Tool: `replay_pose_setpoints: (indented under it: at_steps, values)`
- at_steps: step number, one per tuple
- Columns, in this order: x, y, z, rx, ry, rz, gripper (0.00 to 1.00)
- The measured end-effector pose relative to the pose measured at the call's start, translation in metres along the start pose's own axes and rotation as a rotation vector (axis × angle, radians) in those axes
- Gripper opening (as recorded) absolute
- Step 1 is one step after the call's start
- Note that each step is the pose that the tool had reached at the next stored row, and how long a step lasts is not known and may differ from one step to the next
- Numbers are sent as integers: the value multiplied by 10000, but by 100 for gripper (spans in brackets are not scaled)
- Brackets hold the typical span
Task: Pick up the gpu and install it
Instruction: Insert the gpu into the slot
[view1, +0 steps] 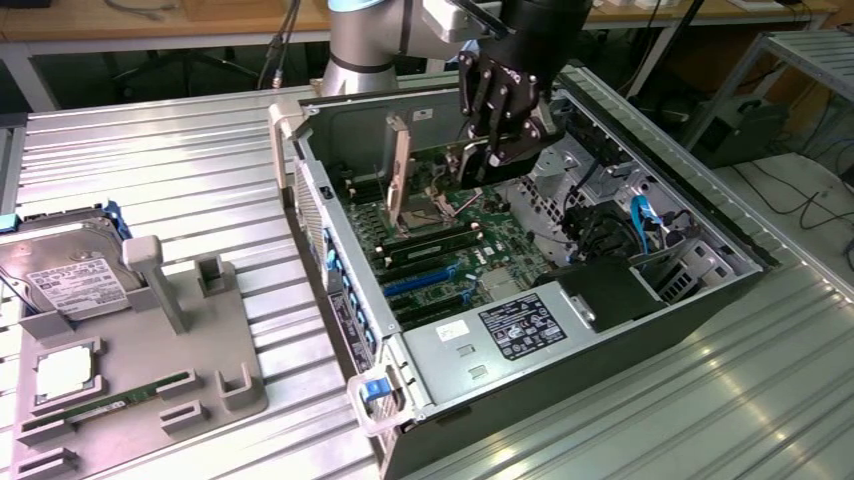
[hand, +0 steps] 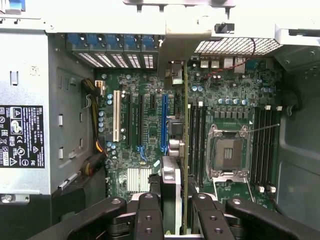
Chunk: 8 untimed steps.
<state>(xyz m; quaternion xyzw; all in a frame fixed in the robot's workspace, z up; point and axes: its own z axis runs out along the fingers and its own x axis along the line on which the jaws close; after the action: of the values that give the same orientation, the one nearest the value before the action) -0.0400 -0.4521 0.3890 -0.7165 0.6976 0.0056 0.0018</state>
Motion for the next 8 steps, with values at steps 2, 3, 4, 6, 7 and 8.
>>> replay_pose_setpoints:
  at_steps: [2, 3, 4, 6, 7, 8]
  values:
    - [0, 0, 8, 1, -2, 0, 28]
    - [0, 0, 13, 1, -2, 0, 28]
    - [0, 0, 16, 0, -1, 0, 28]
    - [1, 0, 25, 1, -2, 0, 28]
    - [0, 0, 34, 0, -2, 0, 28]
    - [1, 0, 41, 1, -2, 0, 28]
